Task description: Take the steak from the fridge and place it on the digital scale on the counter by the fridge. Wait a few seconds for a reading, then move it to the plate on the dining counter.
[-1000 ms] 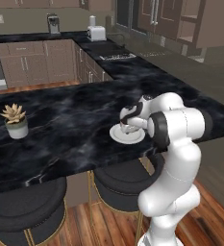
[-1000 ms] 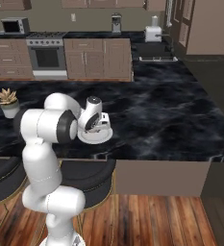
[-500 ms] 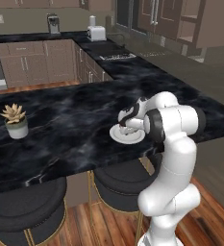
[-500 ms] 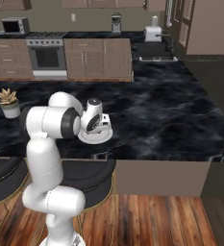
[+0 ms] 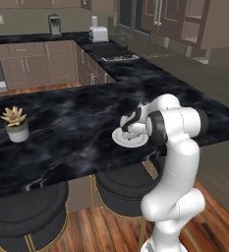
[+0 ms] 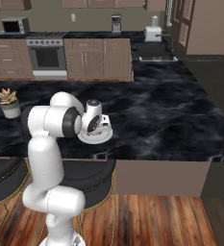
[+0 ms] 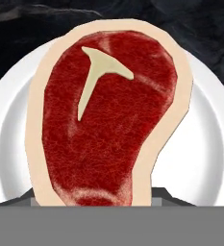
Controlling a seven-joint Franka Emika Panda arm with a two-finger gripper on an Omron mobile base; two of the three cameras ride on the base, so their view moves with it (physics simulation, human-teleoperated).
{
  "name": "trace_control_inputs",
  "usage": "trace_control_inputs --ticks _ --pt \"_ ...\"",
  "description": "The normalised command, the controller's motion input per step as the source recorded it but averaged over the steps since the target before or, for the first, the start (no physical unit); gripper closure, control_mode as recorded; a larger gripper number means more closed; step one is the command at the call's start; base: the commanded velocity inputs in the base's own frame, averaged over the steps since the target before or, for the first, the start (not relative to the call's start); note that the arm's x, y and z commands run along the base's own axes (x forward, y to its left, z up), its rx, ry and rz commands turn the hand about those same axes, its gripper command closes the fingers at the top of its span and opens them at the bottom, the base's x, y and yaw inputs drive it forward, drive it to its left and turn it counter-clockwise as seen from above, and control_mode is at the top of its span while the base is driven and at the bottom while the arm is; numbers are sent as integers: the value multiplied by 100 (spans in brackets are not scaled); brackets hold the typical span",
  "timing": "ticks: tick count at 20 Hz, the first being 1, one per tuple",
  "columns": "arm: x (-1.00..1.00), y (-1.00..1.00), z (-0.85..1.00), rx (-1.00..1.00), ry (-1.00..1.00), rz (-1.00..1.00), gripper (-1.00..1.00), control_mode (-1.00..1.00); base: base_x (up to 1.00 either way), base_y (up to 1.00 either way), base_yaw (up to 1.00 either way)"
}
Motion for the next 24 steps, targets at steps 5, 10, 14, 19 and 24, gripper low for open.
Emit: trace_control_inputs --ticks 5,10,14,19,24 --pt "-4 0 0 0 0 0 100 -100 0 0 0" --pt "0 0 -10 0 0 0 100 -100 0 0 0" --pt "0 0 -2 0 1 0 100 -100 0 0 0" --pt "0 1 0 0 1 0 -100 -100 0 0 0" --pt "0 0 0 0 3 0 -100 -100 0 0 0"
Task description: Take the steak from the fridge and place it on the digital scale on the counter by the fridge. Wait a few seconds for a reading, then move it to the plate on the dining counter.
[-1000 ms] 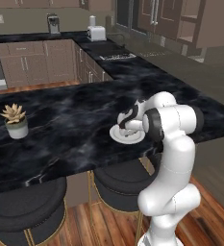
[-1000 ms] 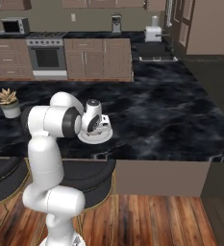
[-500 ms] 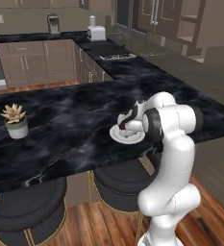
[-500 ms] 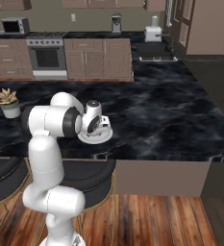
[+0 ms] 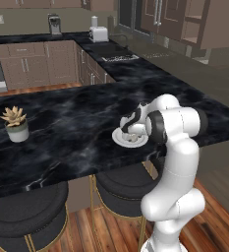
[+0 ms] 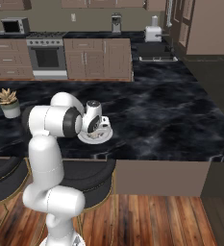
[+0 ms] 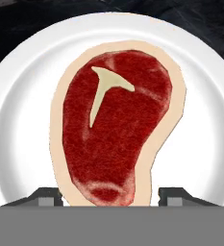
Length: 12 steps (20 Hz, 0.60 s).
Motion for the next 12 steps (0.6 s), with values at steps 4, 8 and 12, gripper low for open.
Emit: trace_control_inputs --ticks 4,8,12 --pt "0 0 0 0 2 0 -100 -100 0 0 0" --pt "0 0 9 0 3 0 -100 -100 0 0 0" --pt "-32 0 78 0 2 3 -100 -100 0 0 0"
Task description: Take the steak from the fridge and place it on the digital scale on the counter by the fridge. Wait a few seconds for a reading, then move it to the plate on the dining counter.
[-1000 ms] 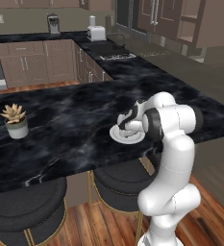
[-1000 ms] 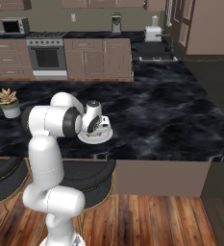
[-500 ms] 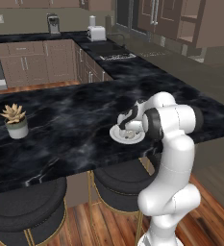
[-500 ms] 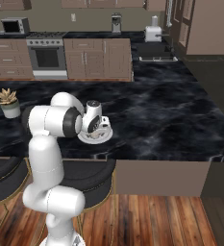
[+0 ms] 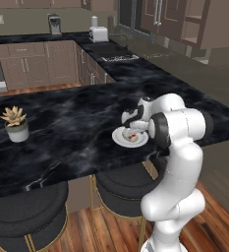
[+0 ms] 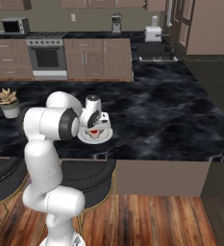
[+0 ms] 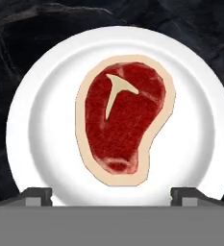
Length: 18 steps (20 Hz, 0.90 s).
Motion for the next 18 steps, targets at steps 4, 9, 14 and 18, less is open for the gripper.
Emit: trace_control_inputs --ticks 4,9,14,18 --pt "-64 0 98 0 1 4 -100 -100 0 0 0" --pt "-98 0 97 0 3 7 -100 -100 0 0 0" --pt "-100 0 79 -2 4 8 -100 -100 0 0 0" --pt "-100 0 23 -4 1 7 -100 -100 0 0 0"
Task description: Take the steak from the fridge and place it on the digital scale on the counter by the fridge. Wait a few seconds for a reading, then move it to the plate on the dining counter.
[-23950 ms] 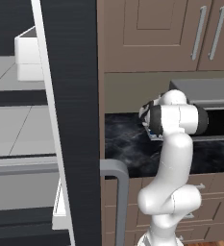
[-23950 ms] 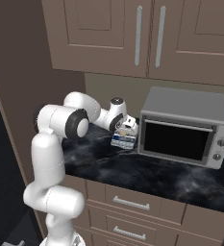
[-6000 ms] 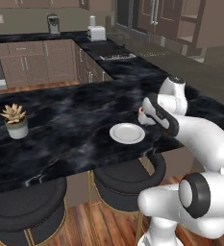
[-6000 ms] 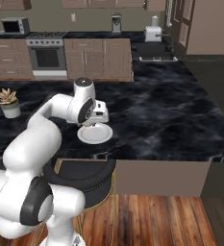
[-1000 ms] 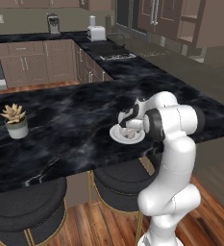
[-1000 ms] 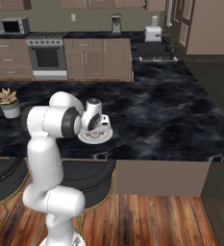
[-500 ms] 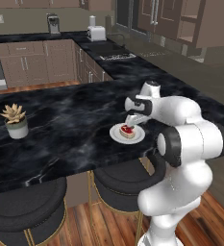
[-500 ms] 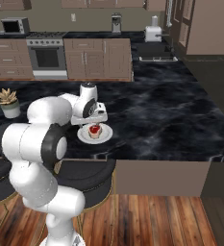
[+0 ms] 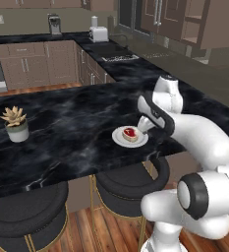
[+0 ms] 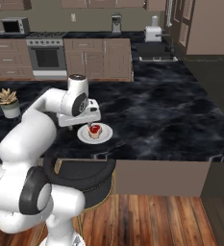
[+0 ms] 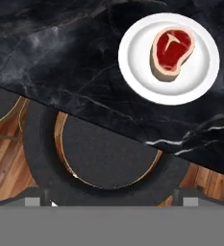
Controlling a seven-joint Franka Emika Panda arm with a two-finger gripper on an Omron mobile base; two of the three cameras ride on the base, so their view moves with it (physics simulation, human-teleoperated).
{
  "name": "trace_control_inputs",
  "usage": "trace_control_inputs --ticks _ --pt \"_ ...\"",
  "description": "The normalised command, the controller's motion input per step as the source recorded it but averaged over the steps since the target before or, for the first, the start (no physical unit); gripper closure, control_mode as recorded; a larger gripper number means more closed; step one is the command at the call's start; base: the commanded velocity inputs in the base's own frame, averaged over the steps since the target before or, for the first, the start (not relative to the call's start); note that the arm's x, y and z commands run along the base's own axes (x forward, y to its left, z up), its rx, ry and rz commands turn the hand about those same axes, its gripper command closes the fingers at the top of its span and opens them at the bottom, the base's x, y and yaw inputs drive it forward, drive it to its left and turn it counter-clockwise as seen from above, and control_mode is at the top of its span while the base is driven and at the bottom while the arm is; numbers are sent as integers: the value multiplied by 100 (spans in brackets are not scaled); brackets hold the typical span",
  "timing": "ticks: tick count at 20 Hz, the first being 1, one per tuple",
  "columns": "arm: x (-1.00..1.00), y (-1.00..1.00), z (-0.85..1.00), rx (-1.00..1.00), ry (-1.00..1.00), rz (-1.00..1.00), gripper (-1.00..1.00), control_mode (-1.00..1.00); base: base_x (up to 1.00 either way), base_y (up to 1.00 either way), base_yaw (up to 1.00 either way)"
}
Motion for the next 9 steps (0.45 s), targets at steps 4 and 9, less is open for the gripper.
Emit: trace_control_inputs --ticks 4,9 --pt "-100 0 8 -3 0 5 -100 -100 0 0 0" --pt "-100 0 13 -2 1 1 -100 -100 0 0 0"
